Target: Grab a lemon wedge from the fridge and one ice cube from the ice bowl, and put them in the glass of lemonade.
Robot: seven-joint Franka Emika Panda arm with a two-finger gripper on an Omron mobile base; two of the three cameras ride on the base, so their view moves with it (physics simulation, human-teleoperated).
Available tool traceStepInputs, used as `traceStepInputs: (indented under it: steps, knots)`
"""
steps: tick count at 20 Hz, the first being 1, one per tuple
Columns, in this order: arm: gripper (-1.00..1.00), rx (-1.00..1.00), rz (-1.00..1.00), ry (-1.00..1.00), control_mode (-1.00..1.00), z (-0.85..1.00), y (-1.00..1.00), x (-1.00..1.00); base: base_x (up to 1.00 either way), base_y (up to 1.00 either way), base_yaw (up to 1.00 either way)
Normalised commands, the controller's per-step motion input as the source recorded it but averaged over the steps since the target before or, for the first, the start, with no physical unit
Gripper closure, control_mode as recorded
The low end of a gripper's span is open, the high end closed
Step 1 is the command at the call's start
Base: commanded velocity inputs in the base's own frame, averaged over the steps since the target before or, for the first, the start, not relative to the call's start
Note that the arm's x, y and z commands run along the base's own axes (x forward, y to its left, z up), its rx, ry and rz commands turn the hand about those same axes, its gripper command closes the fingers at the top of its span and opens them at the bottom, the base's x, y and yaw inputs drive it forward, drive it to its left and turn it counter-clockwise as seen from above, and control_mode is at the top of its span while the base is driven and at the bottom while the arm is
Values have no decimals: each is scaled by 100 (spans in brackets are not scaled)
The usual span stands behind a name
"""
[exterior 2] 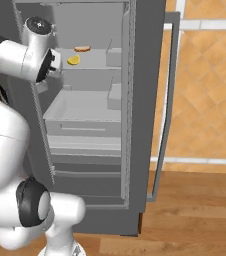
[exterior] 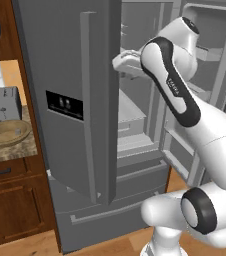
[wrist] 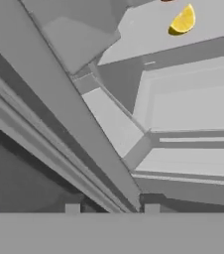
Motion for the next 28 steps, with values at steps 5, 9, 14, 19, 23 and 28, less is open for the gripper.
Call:
traceStepInputs:
  steps: [5,9,14,19,23,28]
  knots:
    - [-100,20,4,0,-100,-30,-36,24,0,0,0]
    - [-100,17,11,0,-100,-41,0,6,0,0,0]
    - [-100,3,7,8,-100,-25,16,12,0,0,0]
    - [-100,0,10,10,-100,-15,6,66,0,0,0]
    - [-100,0,5,9,-100,0,0,57,0,0,0]
    - [-100,0,1,9,-100,-23,10,65,0,0,0]
